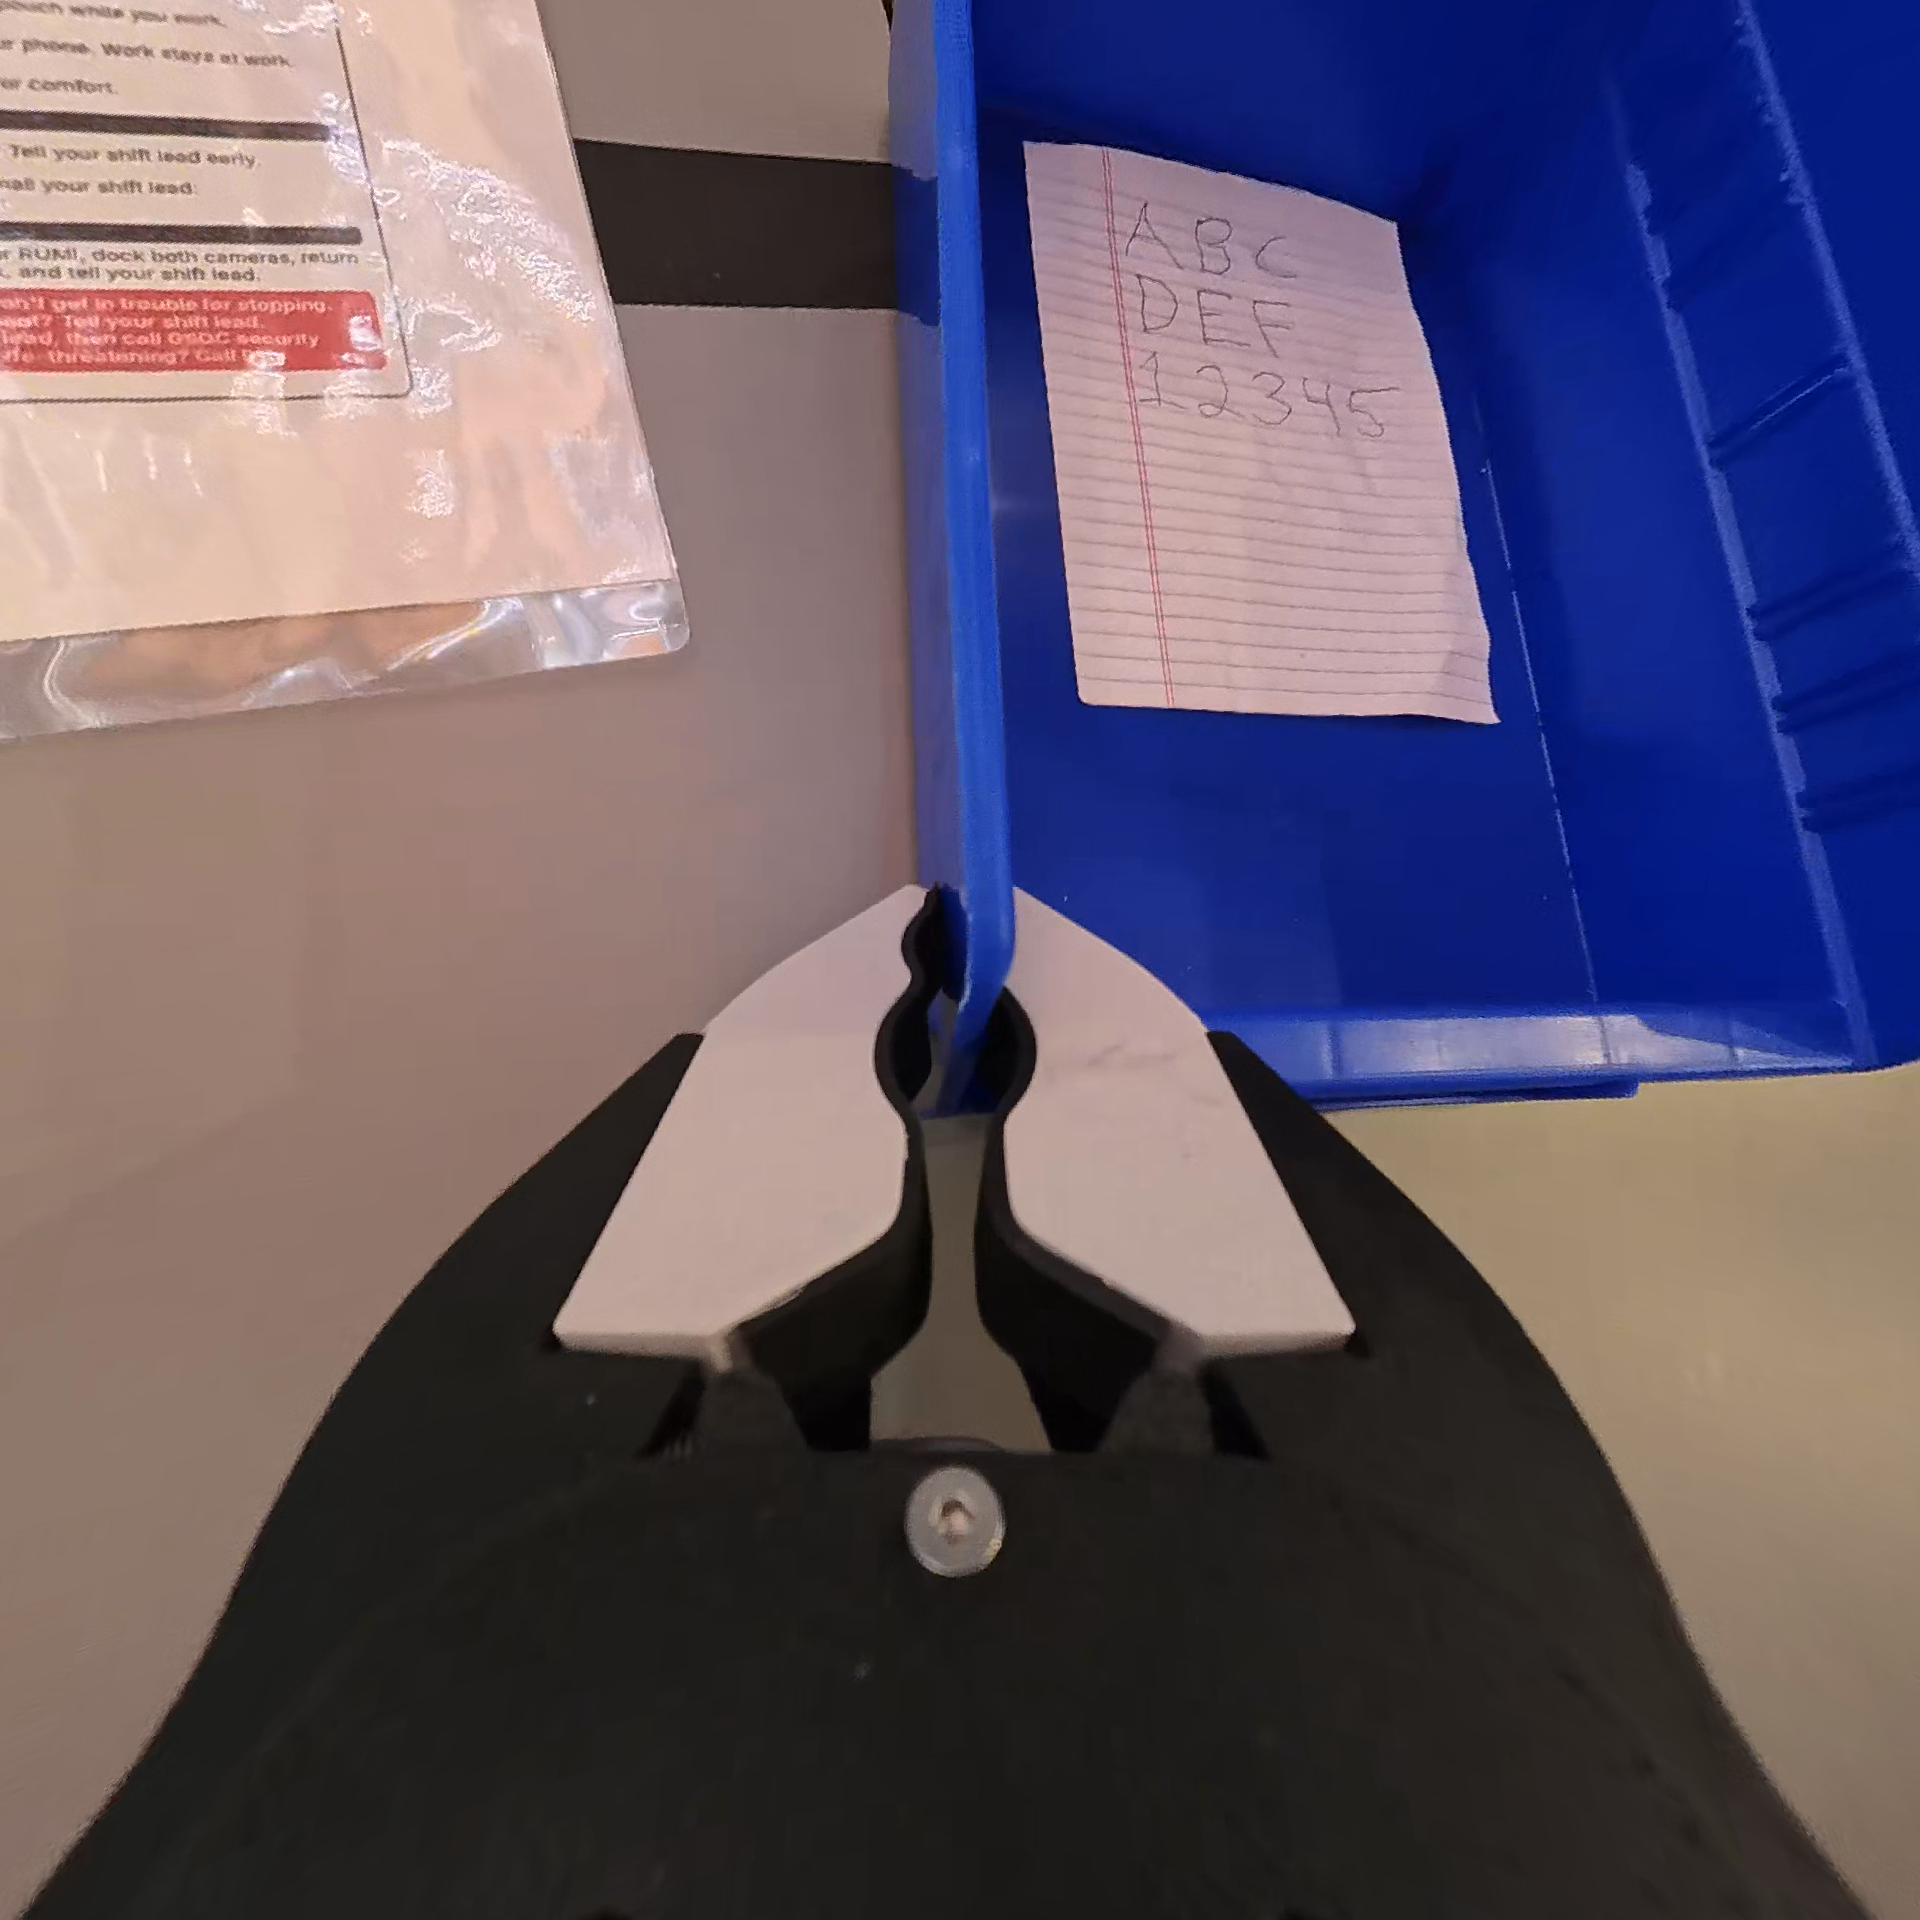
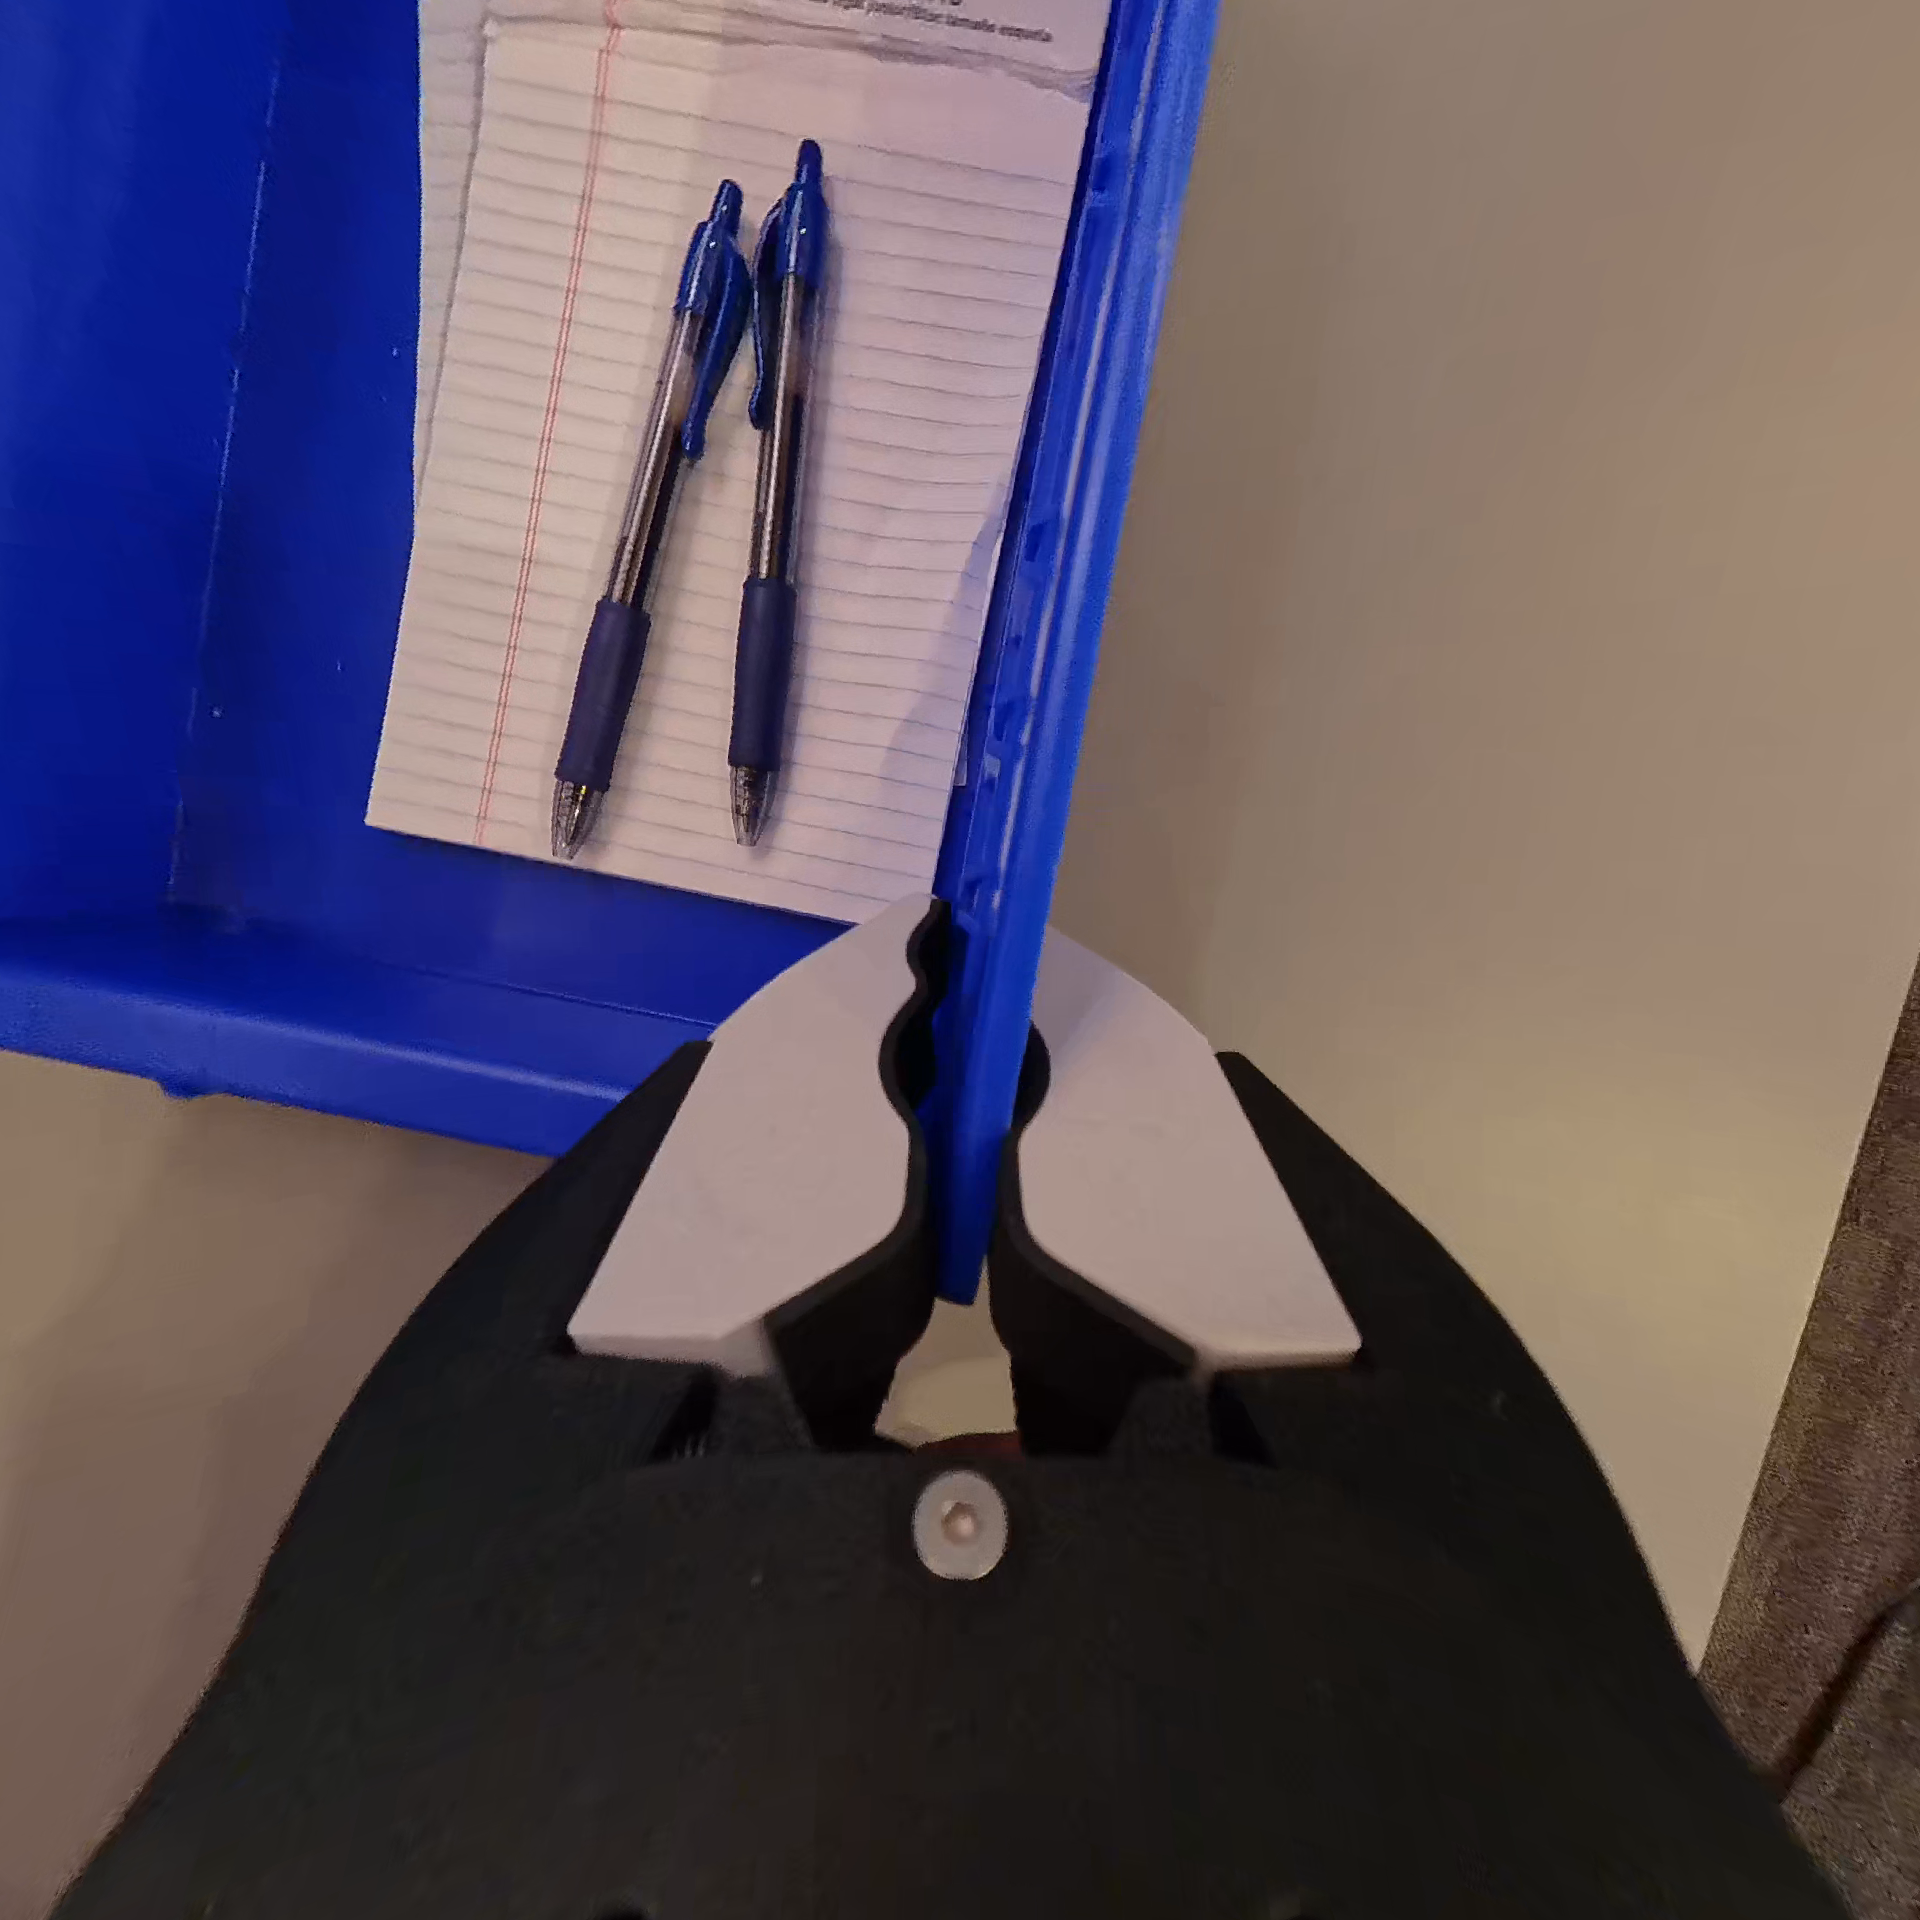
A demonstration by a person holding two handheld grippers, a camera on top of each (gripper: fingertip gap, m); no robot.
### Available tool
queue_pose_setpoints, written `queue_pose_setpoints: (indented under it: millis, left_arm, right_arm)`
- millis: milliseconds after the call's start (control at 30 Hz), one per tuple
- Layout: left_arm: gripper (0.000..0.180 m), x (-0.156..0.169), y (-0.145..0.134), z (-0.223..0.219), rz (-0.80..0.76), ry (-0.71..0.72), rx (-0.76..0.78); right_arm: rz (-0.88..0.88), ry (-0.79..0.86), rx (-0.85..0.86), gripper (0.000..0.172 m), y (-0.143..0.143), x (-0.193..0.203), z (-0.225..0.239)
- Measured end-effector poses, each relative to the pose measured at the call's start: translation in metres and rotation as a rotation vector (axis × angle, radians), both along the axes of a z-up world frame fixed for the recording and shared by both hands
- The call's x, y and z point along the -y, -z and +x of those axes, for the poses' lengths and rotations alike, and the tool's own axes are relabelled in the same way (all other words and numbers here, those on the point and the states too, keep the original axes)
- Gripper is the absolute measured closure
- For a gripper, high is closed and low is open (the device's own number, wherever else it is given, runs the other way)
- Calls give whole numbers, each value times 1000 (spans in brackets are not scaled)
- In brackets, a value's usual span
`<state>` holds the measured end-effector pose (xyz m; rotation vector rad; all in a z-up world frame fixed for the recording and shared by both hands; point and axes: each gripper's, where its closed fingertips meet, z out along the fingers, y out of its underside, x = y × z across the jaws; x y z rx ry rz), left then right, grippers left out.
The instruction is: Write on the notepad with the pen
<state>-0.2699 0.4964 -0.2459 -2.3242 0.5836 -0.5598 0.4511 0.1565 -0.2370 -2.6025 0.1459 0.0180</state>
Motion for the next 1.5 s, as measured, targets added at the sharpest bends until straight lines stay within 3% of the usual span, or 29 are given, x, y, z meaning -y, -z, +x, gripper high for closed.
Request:
queue_pose_setpoints:
  millis: [633, 1133, 1500]
  left_arm:
    - [177, 25, -20, -31, 56, -28, -13]
    - [176, 50, -44, -68, 151, -66, 22]
    - [176, 73, -65, -108, 203, -98, 36]
  right_arm:
    - [-53, -79, -23, 166, -15, 49, -44]
    - [-78, -186, -72, 166, -16, 108, -112]
    - [-62, -314, -92, 166, -12, 116, -176]
